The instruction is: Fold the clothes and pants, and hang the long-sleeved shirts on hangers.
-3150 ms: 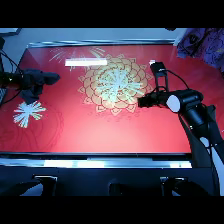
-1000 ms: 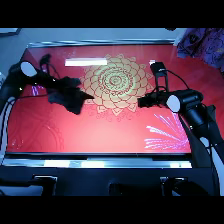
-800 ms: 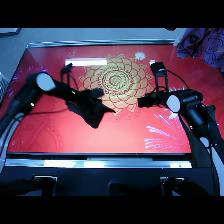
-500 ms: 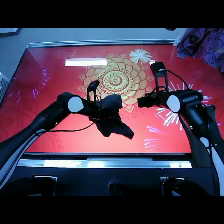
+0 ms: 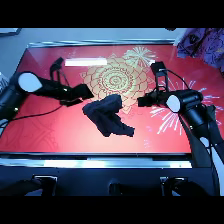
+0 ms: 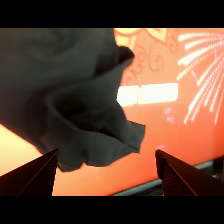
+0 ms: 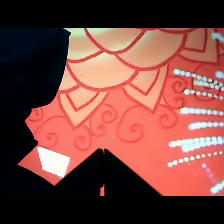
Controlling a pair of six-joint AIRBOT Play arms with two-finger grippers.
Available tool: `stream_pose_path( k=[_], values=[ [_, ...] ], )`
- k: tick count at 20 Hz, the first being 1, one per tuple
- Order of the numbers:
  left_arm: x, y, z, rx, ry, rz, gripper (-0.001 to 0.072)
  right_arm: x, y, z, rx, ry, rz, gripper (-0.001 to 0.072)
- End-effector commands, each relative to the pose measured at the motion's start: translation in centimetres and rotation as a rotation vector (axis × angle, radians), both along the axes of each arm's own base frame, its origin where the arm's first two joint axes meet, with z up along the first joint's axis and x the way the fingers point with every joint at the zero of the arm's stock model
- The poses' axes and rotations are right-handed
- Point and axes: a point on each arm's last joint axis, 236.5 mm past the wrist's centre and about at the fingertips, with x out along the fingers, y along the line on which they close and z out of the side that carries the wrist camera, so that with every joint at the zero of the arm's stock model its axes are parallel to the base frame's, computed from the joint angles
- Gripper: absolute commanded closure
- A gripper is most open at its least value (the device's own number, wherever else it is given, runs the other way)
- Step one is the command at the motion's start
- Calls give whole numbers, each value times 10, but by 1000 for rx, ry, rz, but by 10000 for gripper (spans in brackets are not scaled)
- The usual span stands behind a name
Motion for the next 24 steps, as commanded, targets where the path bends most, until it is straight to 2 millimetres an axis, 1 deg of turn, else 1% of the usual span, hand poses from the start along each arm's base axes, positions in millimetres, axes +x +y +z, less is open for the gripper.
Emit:
stream_pose_path(
  k=[1, 3, 4, 5, 6, 7, 8, 9, 10, 12, 13, 15, 18, 20, 22, 24],
  values=[
    [16, 56, 7, 24, -8, 79, 27, 3, 2, 4, 8, -19, 1, 676],
    [25, 74, 7, 24, -12, 127, 27, -1, 2, 2, 10, -1, 1, 674],
    [30, 81, 8, 22, -20, 148, 27, -8, 1, -2, 8, 34, 2, 649],
    [32, 87, 8, 21, -21, 163, 27, -18, -2, -9, -5, 85, -3, 438],
    [34, 91, 8, 19, -22, 176, 27, -28, -12, -19, -39, 144, -31, 115],
    [35, 93, 8, 20, -22, 181, 27, -40, -26, -30, -85, 205, -68, 109],
    [35, 93, 8, 21, -20, 181, 28, -47, -38, -42, -90, 254, -111, 117],
    [36, 93, 7, 21, -18, 181, 27, -53, -43, -56, -8, 313, -182, 116],
    [36, 93, 5, 22, -14, 181, 27, -57, -38, -70, 145, 379, -248, 102],
    [37, 93, -1, 25, 2, 182, 26, -67, -20, -88, 468, 517, -293, 91],
    [39, 93, -6, 27, 11, 182, 26, -70, -13, -93, 585, 559, -280, 91],
    [41, 93, -16, 32, 34, 181, 26, -75, -3, -106, 728, 609, -274, 91],
    [42, 93, -32, 40, 73, 179, 26, -89, 17, -134, 760, 675, -219, 90],
    [43, 93, -40, 44, 96, 177, 26, -96, 28, -155, 739, 721, -204, 90],
    [44, 96, -45, 46, 107, 183, 26, -97, 36, -171, 720, 734, -201, 91],
    [45, 104, -46, 47, 117, 199, 25, -95, 44, -181, 732, 741, -201, 98]
  ],
)
